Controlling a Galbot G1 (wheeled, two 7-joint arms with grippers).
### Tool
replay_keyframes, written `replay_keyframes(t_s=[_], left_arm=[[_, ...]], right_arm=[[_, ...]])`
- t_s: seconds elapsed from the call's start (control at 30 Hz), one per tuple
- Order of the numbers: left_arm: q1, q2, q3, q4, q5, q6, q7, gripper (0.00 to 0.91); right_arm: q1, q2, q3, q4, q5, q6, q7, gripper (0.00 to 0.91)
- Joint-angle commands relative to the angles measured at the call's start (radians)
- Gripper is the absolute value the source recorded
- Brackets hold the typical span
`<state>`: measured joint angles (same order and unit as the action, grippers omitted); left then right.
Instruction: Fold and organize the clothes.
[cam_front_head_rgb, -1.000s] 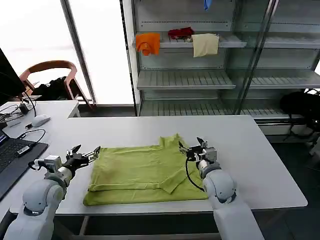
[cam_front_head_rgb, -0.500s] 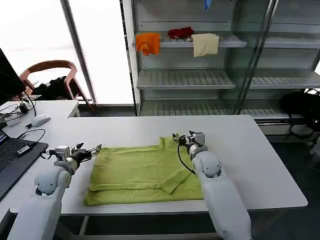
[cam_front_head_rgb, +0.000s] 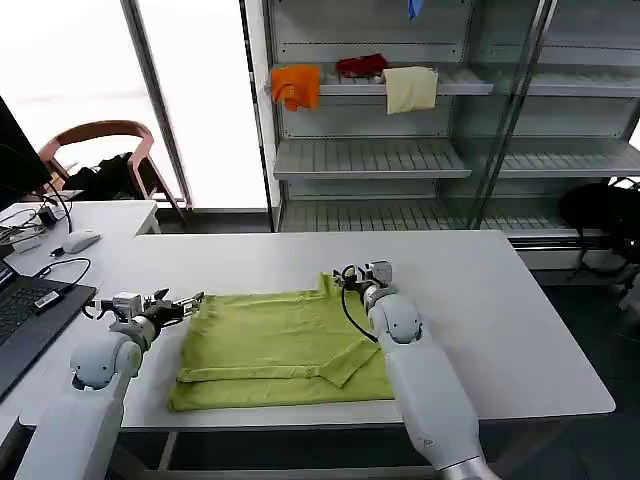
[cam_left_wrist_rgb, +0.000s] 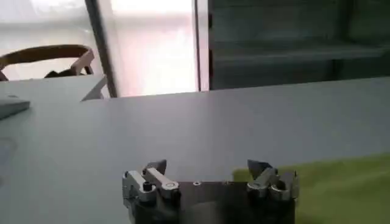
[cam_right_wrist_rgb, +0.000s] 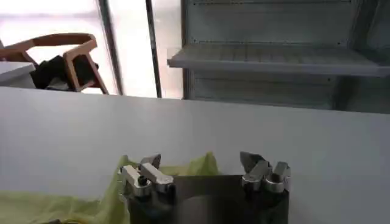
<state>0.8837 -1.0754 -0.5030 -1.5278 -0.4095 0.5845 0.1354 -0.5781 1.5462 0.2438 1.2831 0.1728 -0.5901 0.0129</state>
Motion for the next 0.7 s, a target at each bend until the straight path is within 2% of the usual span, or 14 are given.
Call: replay_keyframes(t_s=[0.03,0.17,0.23,0.27,0.4,0.43,0.47,0.5,0.57,0.6,0.63,0.67,0.7], left_arm=[[0.030,-0.003,0.012,-0.057,-0.015,0.000,0.002,0.897],[0.037,-0.017,0.015,-0.047,0.002,0.000,0.001,0.826],[0.037,-0.022,0.015,-0.043,0.009,-0.001,0.001,0.675],[0.037,-0.023,0.015,-0.041,0.011,-0.001,0.001,0.625],[0.034,-0.024,0.016,-0.028,0.023,-0.001,0.002,0.534],[0.033,-0.024,0.015,-0.024,0.023,-0.001,0.006,0.464],[0.033,-0.024,0.014,-0.023,0.024,-0.001,0.010,0.433],[0.033,-0.025,0.014,-0.023,0.024,-0.001,0.010,0.373],[0.033,-0.027,0.014,-0.021,0.026,-0.002,0.016,0.312],[0.033,-0.028,0.015,-0.021,0.027,-0.002,0.017,0.272],[0.033,-0.030,0.015,-0.021,0.028,-0.002,0.018,0.191],[0.034,-0.031,0.016,-0.022,0.029,-0.002,0.020,0.161],[0.034,-0.032,0.017,-0.023,0.030,-0.002,0.020,0.071]], right_arm=[[0.019,0.013,-0.001,-0.034,-0.007,0.000,-0.002,0.907],[0.012,0.013,-0.001,-0.027,-0.012,0.000,-0.003,0.856],[0.008,0.014,-0.001,-0.024,-0.016,0.000,-0.003,0.816],[0.007,0.014,-0.001,-0.024,-0.018,0.001,-0.003,0.756],[0.003,0.018,-0.001,-0.027,-0.028,0.001,-0.006,0.695],[0.001,0.018,0.000,-0.027,-0.032,0.001,-0.009,0.665],[0.000,0.019,0.000,-0.028,-0.036,0.001,-0.010,0.635],[-0.002,0.020,0.000,-0.029,-0.042,0.001,-0.011,0.544],[-0.006,0.023,0.001,-0.032,-0.051,0.001,-0.015,0.474],[-0.009,0.023,0.001,-0.031,-0.056,0.001,-0.017,0.363],[-0.013,0.024,0.002,-0.029,-0.056,0.001,-0.018,0.242],[-0.014,0.023,0.002,-0.027,-0.056,0.001,-0.019,0.121],[-0.015,0.022,0.001,-0.025,-0.057,0.001,-0.020,0.010]])
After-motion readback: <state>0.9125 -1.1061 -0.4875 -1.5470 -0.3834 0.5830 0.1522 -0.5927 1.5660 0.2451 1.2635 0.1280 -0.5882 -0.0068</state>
